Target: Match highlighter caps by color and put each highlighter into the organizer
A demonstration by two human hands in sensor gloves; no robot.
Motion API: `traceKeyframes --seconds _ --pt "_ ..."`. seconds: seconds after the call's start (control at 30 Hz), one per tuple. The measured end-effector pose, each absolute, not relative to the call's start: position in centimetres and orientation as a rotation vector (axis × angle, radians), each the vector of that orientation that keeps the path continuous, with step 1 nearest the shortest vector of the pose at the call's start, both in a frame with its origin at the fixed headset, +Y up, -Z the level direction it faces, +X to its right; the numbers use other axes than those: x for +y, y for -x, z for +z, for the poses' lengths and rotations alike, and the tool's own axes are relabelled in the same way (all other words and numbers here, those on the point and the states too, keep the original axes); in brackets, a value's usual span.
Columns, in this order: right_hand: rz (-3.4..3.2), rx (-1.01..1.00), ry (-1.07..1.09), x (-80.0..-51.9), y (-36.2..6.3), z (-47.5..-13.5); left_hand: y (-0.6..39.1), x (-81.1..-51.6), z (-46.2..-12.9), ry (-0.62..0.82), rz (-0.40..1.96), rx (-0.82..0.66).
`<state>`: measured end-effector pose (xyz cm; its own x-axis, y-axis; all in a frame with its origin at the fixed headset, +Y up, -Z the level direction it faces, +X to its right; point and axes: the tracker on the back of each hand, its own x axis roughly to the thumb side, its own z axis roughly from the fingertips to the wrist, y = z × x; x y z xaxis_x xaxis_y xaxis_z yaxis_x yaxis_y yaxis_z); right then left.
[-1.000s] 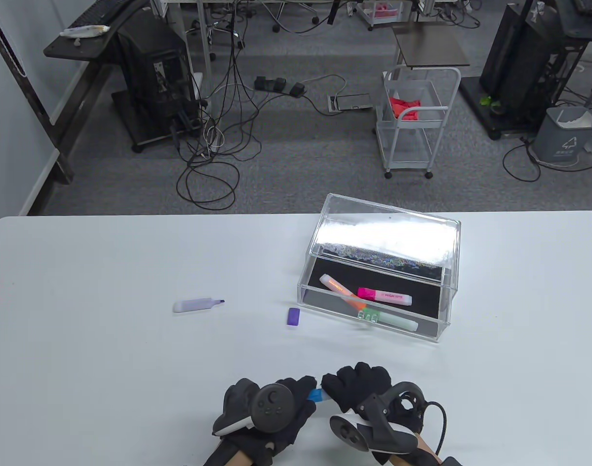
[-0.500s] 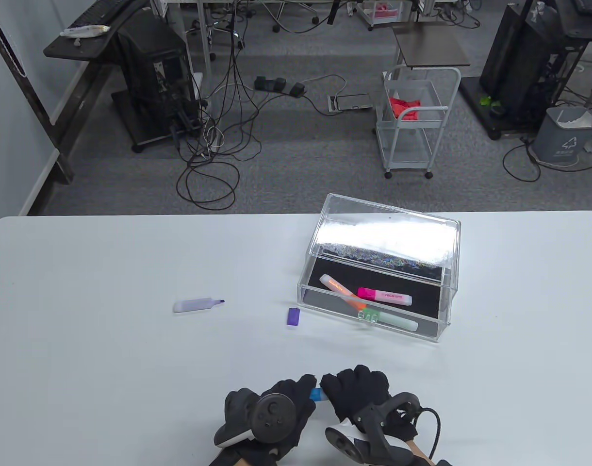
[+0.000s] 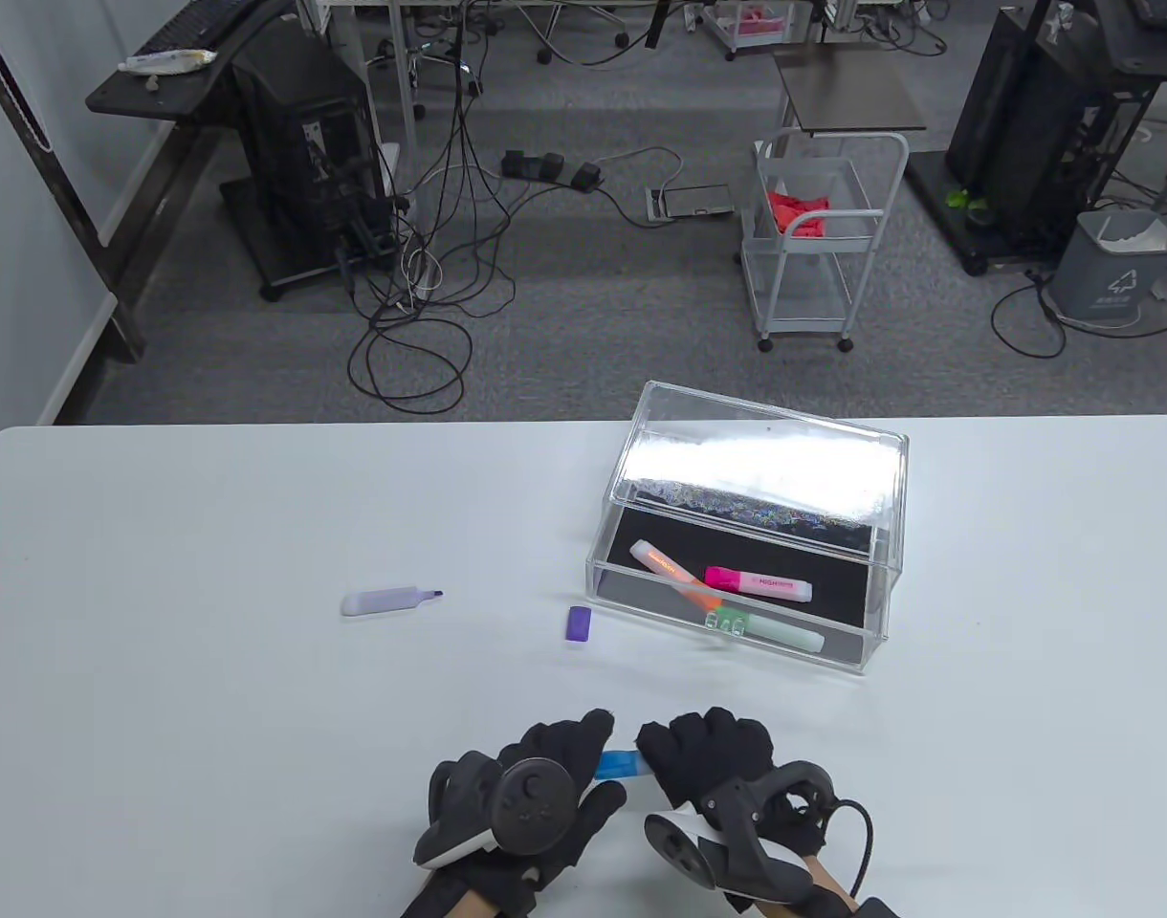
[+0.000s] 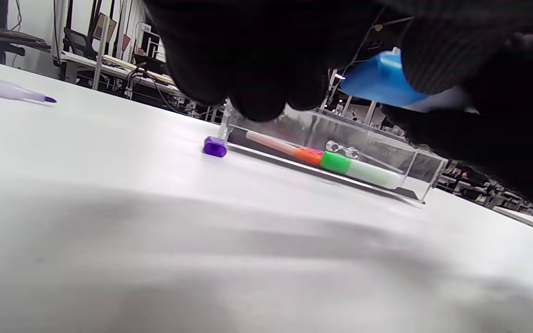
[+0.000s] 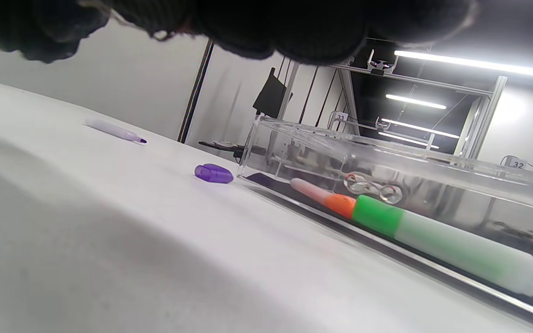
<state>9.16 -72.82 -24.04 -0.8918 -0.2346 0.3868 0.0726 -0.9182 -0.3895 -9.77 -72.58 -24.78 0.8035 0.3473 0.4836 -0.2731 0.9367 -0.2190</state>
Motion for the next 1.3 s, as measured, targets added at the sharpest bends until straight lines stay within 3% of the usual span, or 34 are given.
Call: traceKeyframes --seconds 0.43,1.03,1.3 --pt "-2.904 0.53 0.561 -72.9 -10.9 -24.8 15.4 -70.9 -24.9 0.071 0.026 -0.361" --pt "-2.926 0.481 0.544 -73.4 -11.4 -25.3 20.6 -73.0 -25.0 0.163 0.033 -0.222" --pt "-3.051 0.485 0.423 -70.4 -13.2 -27.2 22.0 -73.7 -24.9 0.203 0.046 -0.162"
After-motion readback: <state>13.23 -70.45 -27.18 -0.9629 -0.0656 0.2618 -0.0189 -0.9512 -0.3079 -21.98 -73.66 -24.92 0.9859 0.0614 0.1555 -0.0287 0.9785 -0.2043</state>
